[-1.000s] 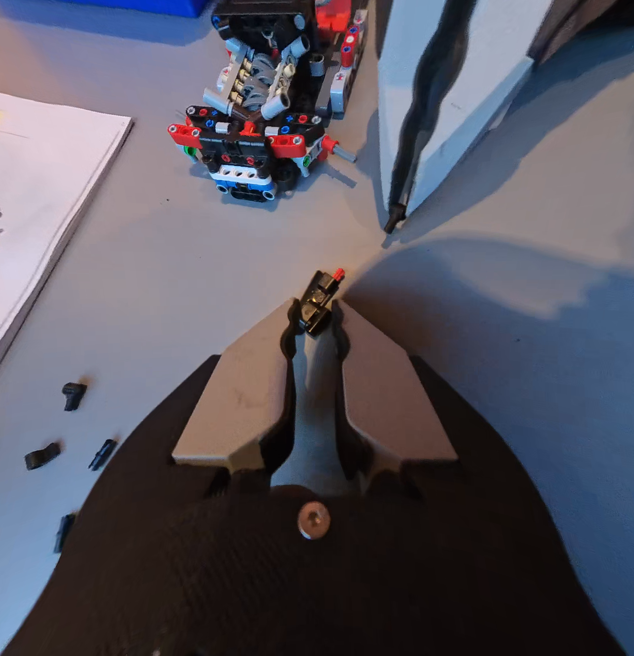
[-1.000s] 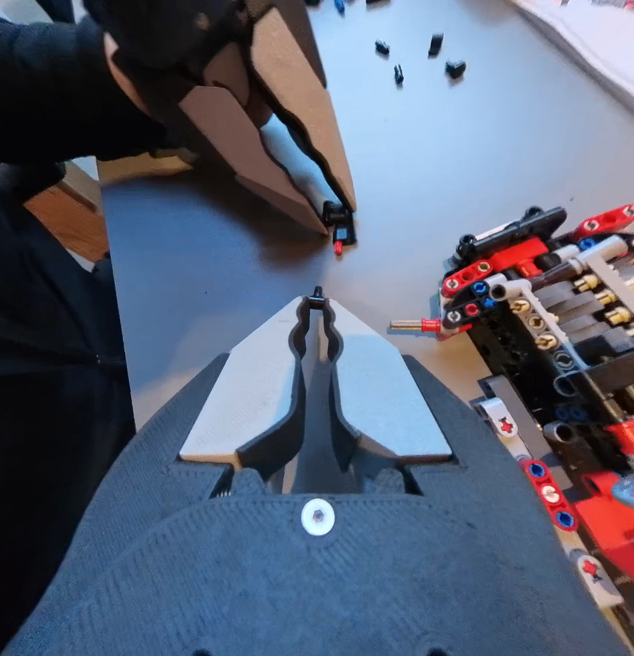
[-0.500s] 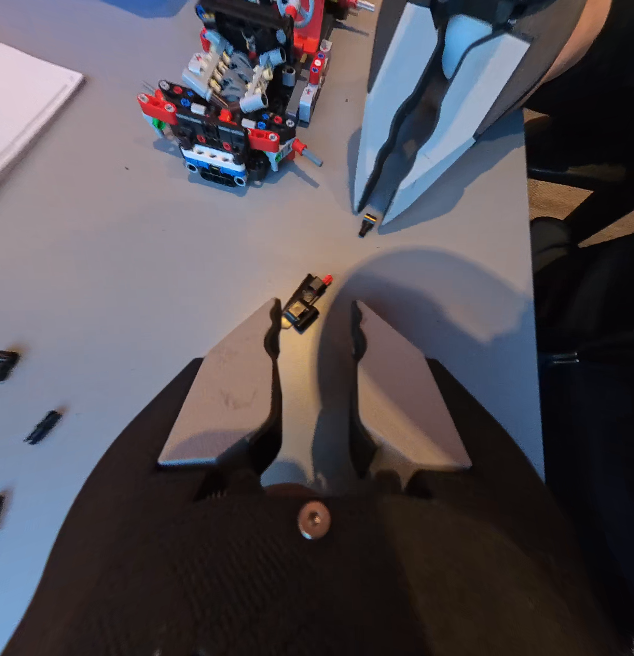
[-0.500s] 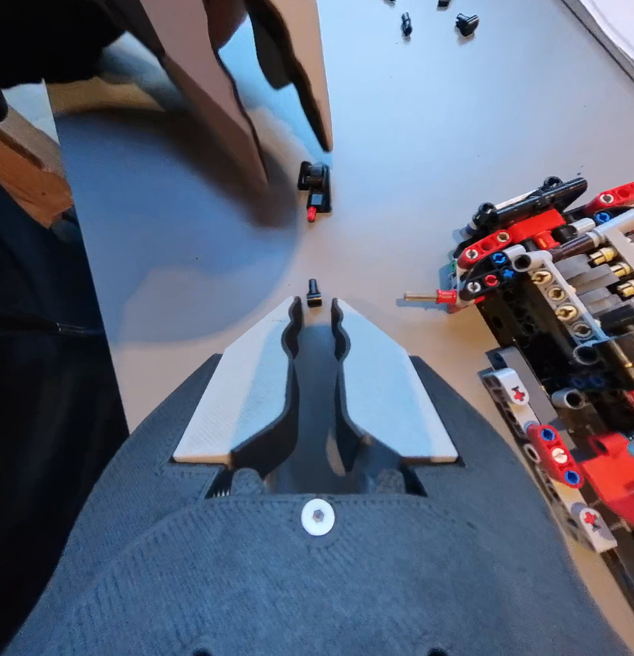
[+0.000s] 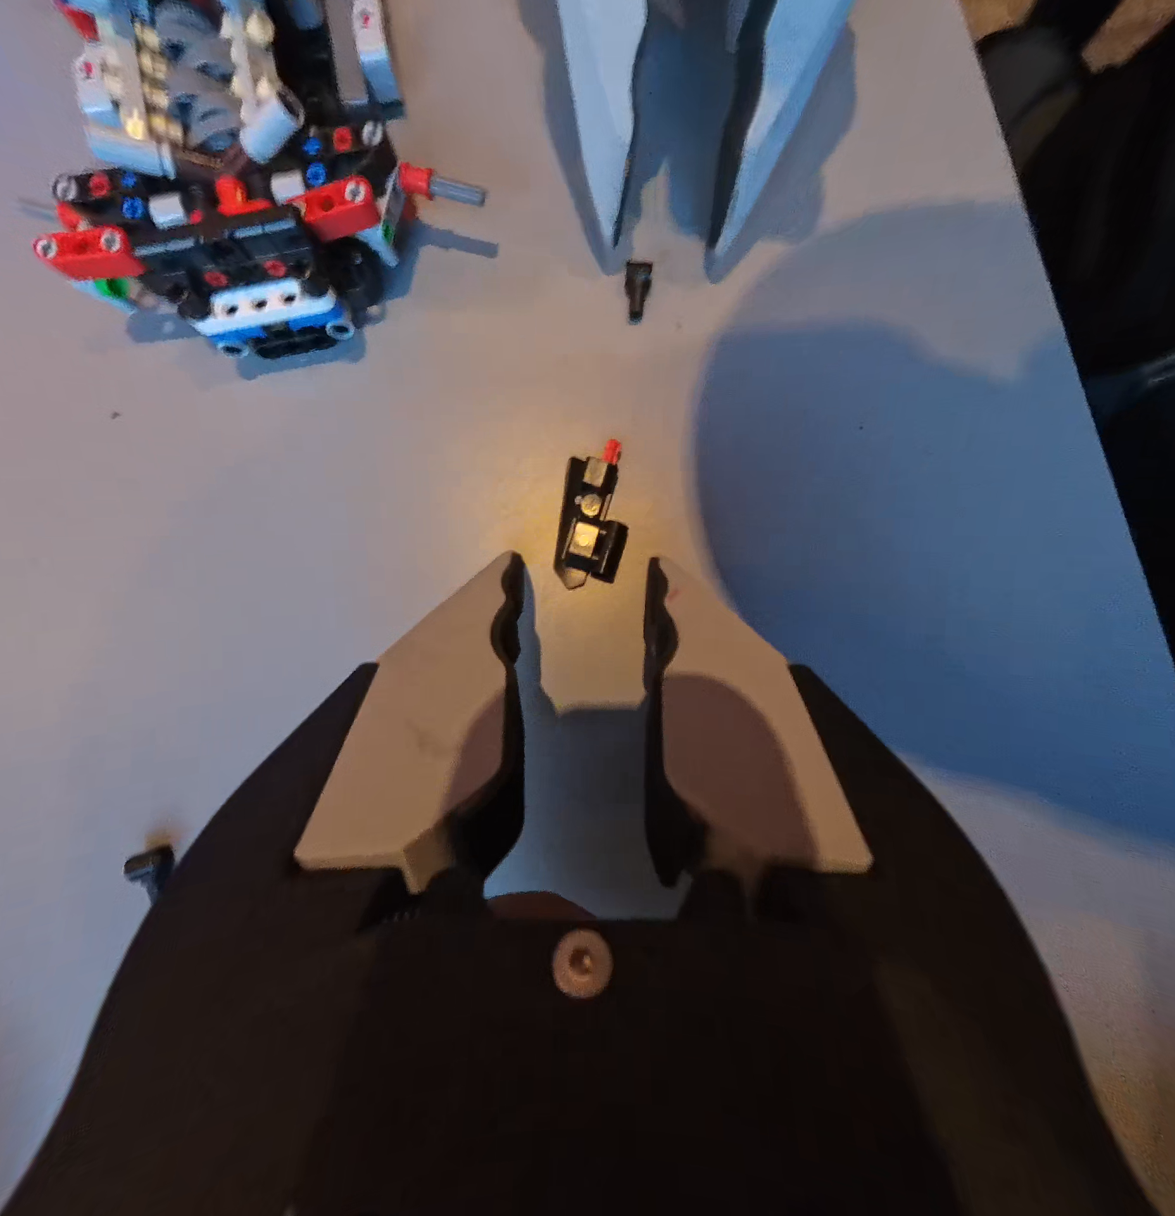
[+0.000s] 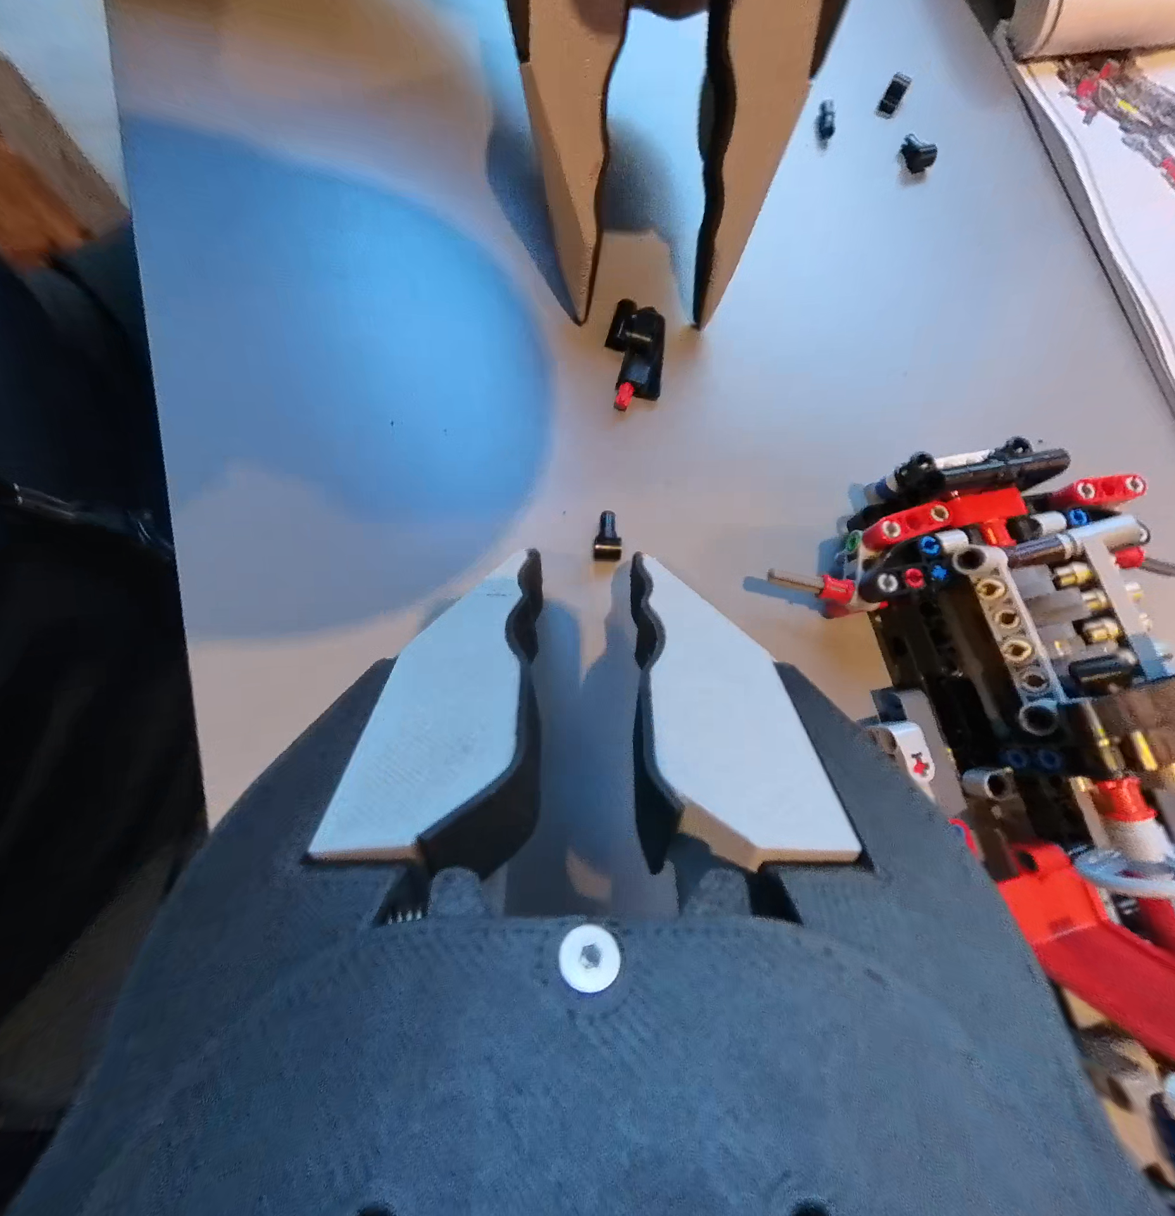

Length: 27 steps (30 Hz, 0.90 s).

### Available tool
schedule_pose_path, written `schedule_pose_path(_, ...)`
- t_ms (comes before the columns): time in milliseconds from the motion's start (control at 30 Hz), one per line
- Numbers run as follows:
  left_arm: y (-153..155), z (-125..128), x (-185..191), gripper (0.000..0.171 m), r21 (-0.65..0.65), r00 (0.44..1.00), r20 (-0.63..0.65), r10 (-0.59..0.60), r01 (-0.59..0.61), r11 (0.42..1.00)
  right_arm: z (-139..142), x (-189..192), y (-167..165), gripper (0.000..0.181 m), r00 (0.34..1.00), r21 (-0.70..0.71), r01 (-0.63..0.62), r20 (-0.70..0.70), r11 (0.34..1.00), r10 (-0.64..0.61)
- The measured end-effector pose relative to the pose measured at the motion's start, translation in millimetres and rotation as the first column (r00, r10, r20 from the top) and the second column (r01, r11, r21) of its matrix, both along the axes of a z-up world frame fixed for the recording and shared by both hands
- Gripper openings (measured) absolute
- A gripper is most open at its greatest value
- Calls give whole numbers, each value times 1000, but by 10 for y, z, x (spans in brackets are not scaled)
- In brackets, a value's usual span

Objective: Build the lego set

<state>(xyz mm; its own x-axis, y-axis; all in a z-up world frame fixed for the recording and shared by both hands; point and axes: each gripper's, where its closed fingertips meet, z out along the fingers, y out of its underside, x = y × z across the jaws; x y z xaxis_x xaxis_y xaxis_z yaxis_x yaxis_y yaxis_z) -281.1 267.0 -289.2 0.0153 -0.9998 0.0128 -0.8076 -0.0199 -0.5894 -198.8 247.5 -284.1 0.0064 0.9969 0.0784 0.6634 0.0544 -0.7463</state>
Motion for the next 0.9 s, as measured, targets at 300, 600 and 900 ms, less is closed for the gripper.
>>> schedule_pose_path(300,-2,8,90,17,-55,998,49,-29,32,998,62,-124,41,21,995,71,-89,-29,994,91)
schedule_pose_path(600,-13,19,174,17,-96,986,131,107,-94,991,210,-537,139,24,988,-58,67,-137,996,-75)
schedule_pose_path(900,-126,13,135,28,-33,964,115,241,-238,971,-33,-729,142,16,999,52,32,8,998,-33)
